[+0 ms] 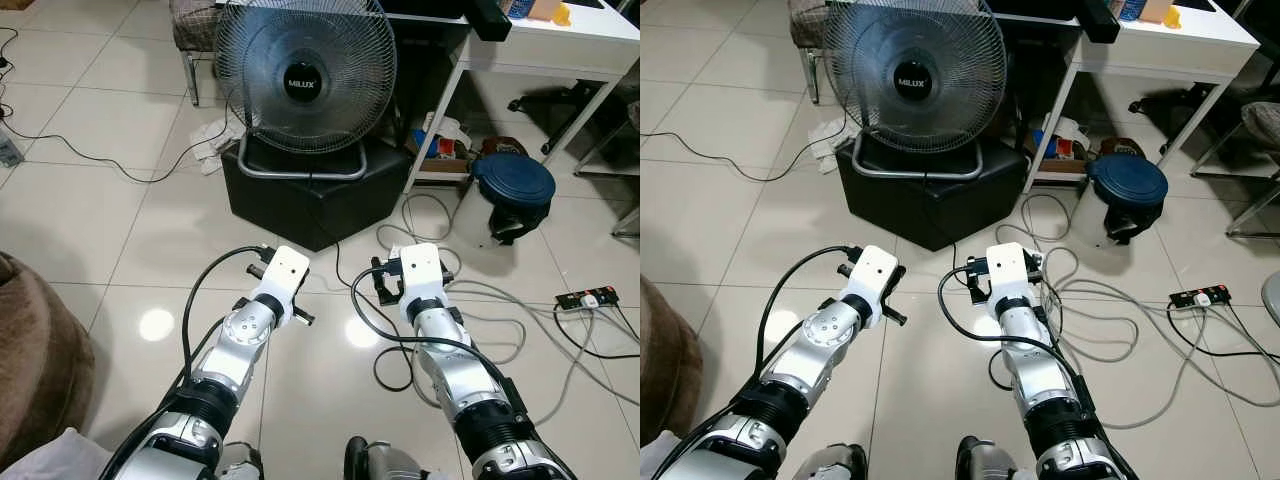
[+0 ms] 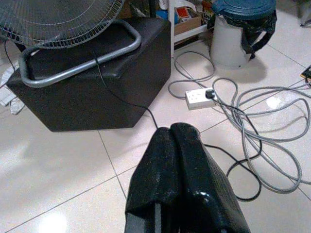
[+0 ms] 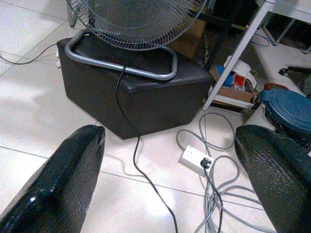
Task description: Move the pillow to the sofa from floor
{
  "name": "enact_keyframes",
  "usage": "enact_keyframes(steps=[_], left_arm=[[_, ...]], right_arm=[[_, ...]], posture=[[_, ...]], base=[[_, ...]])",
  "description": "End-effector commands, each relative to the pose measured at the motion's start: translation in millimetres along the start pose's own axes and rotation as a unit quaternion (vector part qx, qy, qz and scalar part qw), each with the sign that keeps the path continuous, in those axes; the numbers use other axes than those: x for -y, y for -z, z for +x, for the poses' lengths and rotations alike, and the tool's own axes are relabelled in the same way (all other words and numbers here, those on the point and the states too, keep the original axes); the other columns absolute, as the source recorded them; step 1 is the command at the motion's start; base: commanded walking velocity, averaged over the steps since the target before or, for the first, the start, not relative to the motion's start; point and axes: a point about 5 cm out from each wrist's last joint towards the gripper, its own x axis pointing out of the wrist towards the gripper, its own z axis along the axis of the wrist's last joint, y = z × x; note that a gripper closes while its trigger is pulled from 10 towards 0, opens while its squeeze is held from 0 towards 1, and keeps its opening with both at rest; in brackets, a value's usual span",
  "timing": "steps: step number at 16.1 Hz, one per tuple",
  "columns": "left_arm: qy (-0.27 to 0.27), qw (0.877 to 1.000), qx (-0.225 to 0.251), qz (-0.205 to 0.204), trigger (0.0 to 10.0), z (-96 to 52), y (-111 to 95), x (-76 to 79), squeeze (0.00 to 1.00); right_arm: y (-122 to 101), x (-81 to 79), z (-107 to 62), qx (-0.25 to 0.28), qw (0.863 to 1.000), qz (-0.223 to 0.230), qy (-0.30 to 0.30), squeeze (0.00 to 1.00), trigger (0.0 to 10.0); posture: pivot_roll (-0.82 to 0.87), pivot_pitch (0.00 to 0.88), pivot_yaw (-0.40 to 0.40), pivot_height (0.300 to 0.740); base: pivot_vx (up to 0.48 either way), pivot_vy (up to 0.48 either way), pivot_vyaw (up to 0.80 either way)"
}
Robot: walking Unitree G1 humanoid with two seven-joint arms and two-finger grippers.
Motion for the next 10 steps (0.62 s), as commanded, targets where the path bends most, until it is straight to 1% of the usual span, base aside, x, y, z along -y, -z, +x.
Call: enact_keyframes(steps=[1,8,9,10], left_arm=[[0.01,1.0,0.001,0.005,10.0,1.2,-1,4.4,0.0],[0.01,1.0,0.001,0.005,10.0,1.2,-1,4.4,0.0],[-0.01,0.991,-0.044,-0.123,10.0,-29.9,54,-1.2,0.0],[-0.036,0.971,-0.073,-0.227,10.0,-59.6,94,-0.1,0.0]], right_arm=[[2,3.6,-2.0,-0.001,1.0,0.004,0.006,0.36,10.0],[2,3.6,-2.0,-0.001,1.0,0.004,0.006,0.36,10.0],[59,8.9,-30.3,-0.093,0.995,0.024,-0.024,0.0,10.0],[98,14.7,-57.2,-0.156,0.986,0.054,-0.033,0.0,10.0]], posture=[[0.08,0.13,-0.064,0.74],[0.08,0.13,-0.064,0.74],[0.09,0.117,-0.07,0.74],[0.09,0.113,-0.07,0.74]], base=[[0.0,0.0,0.0],[0.0,0.0,0.0],[0.0,0.0,0.0],[0.0,0.0,0.0]])
